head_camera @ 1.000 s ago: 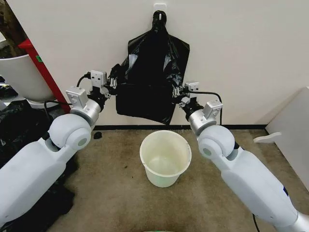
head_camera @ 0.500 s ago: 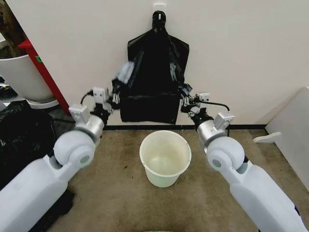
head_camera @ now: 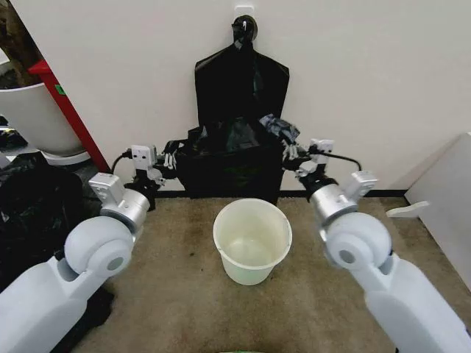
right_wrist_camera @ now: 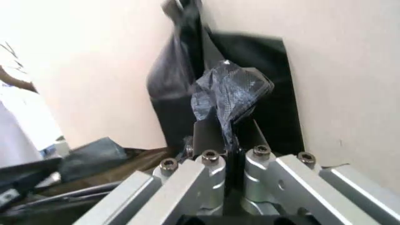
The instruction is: Place the garbage bag over the trash bin.
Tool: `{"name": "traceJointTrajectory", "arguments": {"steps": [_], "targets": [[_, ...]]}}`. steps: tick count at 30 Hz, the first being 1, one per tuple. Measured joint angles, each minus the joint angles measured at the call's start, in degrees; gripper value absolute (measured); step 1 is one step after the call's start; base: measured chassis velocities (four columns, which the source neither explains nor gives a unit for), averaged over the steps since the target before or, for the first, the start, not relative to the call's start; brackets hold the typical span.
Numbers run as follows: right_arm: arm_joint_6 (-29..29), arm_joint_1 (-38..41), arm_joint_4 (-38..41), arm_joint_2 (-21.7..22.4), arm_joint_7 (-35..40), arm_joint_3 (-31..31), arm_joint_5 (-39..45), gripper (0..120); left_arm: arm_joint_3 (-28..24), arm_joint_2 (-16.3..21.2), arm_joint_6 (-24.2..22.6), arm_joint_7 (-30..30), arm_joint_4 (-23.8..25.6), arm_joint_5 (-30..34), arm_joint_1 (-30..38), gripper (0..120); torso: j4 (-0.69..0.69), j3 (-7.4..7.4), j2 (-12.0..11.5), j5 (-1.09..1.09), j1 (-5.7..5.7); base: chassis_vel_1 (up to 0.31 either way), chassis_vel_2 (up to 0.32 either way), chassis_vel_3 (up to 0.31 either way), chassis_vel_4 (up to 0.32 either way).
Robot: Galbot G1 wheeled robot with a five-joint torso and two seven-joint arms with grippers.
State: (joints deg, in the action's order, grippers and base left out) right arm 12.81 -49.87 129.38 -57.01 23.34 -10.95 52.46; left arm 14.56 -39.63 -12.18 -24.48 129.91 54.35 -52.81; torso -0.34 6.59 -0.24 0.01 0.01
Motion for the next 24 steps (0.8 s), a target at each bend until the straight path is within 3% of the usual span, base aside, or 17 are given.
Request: {"name": "traceJointTrajectory", "arguments": {"steps": [3, 8, 10, 14, 16, 24], "targets": [[1.3, -2.7, 6.5, 3.1, 0.6, -5.7, 5.3, 0, 0.6, 2.0, 0.0, 0.7, 3.4, 2.2, 0.8, 0, 0.0, 0.0, 0.0, 0.0, 0.0, 0.0, 0.0, 0.0, 0.0], [1.6, -4.8, 10.7, 5.8, 0.7, -10.2, 8.2, 0, 0.5, 3.5, 0.6, 1.9, 5.2, 3.7, 2.2, 0, -0.02, 0.0, 0.0, -0.01, 0.0, 0.0, 0.0, 0.0, 0.0], [1.1, -4.3, 13.6, 8.7, 0.7, -12.5, 10.9, 0, 0.2, 5.7, 2.7, 3.5, 6.3, 6.9, 5.0, 0, 0.0, 0.0, 0.0, -0.01, 0.0, 0.0, 0.0, 0.0, 0.0], [0.5, -2.9, 14.2, 10.8, 0.7, -13.2, 13.4, 0, -0.3, 7.1, 4.4, 4.7, 6.4, 9.6, 8.1, 0, 0.0, 0.01, 0.0, -0.01, 0.0, 0.0, 0.0, 0.0, 0.0], [-0.1, -1.3, 14.3, 13.6, 0.4, -13.7, 18.0, 0, -0.5, 9.1, 5.4, 6.1, 6.7, 14.2, 12.1, 0, 0.0, 0.01, 0.0, -0.01, 0.0, 0.0, 0.0, 0.0, 0.0], [-0.7, -1.1, 14.2, 15.9, -0.1, -14.9, 23.6, 0, -0.2, 11.8, 6.0, 7.0, 9.4, 20.0, 14.8, 0, 0.0, 0.01, 0.0, 0.0, 0.0, 0.0, 0.0, 0.0, 0.0]]}}
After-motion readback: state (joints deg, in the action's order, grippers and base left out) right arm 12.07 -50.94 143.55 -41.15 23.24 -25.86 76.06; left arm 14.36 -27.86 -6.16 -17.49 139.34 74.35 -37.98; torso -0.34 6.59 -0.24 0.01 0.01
